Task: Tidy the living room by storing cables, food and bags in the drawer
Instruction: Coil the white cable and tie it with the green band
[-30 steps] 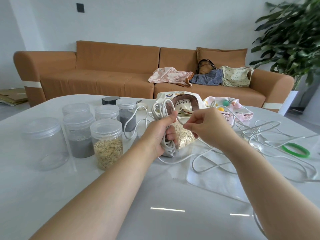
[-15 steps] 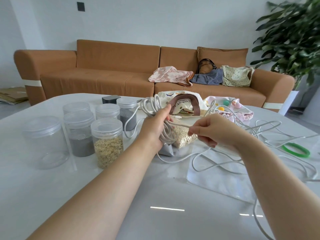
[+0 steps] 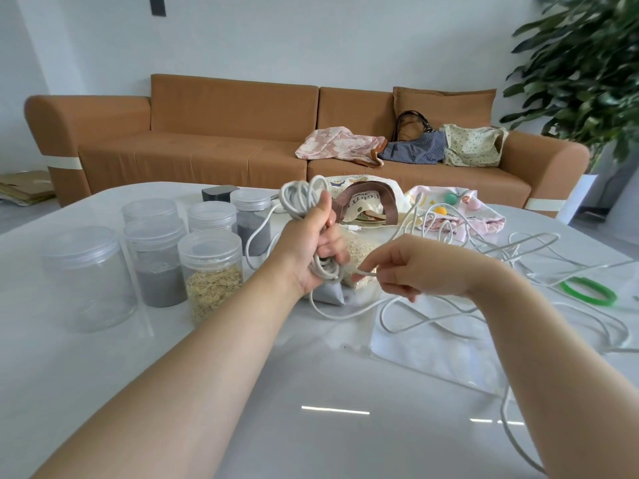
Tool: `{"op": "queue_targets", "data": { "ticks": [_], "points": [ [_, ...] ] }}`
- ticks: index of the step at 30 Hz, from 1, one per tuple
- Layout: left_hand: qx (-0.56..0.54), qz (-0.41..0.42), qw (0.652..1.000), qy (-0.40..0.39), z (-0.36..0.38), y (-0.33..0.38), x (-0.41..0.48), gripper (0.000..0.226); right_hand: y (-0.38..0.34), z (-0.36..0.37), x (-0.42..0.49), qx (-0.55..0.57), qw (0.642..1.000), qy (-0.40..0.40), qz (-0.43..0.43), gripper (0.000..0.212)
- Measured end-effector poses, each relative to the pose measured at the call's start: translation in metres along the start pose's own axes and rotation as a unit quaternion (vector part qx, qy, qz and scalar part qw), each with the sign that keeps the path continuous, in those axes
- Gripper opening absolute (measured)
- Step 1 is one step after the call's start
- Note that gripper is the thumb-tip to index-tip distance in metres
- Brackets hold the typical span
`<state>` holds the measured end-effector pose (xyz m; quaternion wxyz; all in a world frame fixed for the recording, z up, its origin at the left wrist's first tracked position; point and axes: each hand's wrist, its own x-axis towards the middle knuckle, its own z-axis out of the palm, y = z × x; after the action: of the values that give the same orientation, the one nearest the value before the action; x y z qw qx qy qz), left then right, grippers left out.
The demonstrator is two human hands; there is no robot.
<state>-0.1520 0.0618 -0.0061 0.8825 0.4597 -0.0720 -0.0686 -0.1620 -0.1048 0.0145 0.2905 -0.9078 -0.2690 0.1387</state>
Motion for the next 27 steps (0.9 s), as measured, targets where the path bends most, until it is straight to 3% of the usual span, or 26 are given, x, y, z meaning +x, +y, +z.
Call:
{"op": "queue_targets", "data": {
  "ticks": [3,7,10,12,16,20,24,27],
  "points": [
    [0.117,-0.009,0.992,0.035,-0.01,0.004,0.004,0.041,0.0,-0.003,0.001,-0.064,0.997,0.039,0.015,0.041],
    [0.198,-0.002,0.977,0.084,-0.016,0.009,0.005,0.038,-0.004,-0.01,-0.001,-0.127,0.985,0.108,0.03,0.013],
    [0.251,-0.001,0.963,0.093,-0.014,0.01,0.004,0.038,-0.009,-0.011,-0.001,-0.17,0.974,0.148,0.032,0.019],
    [0.288,-0.007,0.953,0.094,-0.012,0.009,0.005,0.039,-0.012,-0.012,-0.001,-0.151,0.98,0.128,0.031,0.027],
    [0.316,-0.062,0.946,0.047,-0.009,0.003,0.005,0.043,-0.013,-0.013,0.0,-0.102,0.987,0.123,-0.009,0.036],
    [0.232,-0.166,0.955,-0.077,-0.01,0.002,0.001,0.05,-0.013,-0.012,0.0,-0.033,0.973,0.22,-0.059,0.027],
    [0.187,-0.215,0.941,-0.181,-0.011,0.001,-0.003,0.065,-0.016,-0.008,0.0,0.024,0.954,0.288,-0.075,0.024],
    [0.218,-0.217,0.935,-0.175,-0.006,0.002,-0.007,0.035,-0.02,-0.005,0.001,0.04,0.943,0.319,-0.089,0.022]
  ]
}}
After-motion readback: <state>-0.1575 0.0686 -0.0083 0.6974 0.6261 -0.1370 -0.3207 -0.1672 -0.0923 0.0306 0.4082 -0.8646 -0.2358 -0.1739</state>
